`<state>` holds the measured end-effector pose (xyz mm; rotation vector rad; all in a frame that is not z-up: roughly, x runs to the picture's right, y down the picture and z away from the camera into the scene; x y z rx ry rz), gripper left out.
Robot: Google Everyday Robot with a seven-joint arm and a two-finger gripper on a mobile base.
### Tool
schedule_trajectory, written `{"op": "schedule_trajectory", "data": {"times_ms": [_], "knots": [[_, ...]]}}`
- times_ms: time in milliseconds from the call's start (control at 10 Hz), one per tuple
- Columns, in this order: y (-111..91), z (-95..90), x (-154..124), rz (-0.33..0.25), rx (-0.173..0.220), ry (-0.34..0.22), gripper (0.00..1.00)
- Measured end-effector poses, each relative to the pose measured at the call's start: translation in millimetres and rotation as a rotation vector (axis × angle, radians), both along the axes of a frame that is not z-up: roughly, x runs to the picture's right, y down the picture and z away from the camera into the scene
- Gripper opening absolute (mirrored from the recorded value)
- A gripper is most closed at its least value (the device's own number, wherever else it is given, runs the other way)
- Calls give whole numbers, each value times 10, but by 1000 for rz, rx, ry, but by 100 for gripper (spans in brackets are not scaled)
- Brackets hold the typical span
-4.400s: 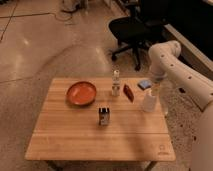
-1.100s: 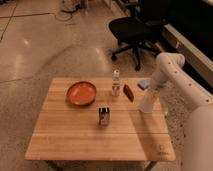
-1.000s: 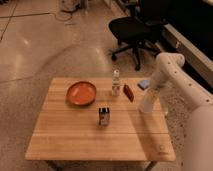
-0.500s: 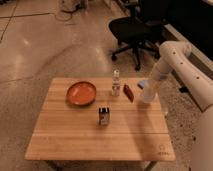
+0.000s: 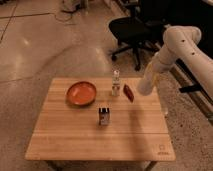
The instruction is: Place the ceramic cup over the eraser
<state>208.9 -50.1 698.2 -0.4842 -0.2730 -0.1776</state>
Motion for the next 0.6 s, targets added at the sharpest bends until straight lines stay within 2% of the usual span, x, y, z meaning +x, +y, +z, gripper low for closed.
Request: {"op": "schedule_trajectory", "data": {"times_ms": [300, 600], "knots": [[269, -400, -399, -93, -26, -110, 0], [557, -661, -742, -189, -45, -225, 0]]}}
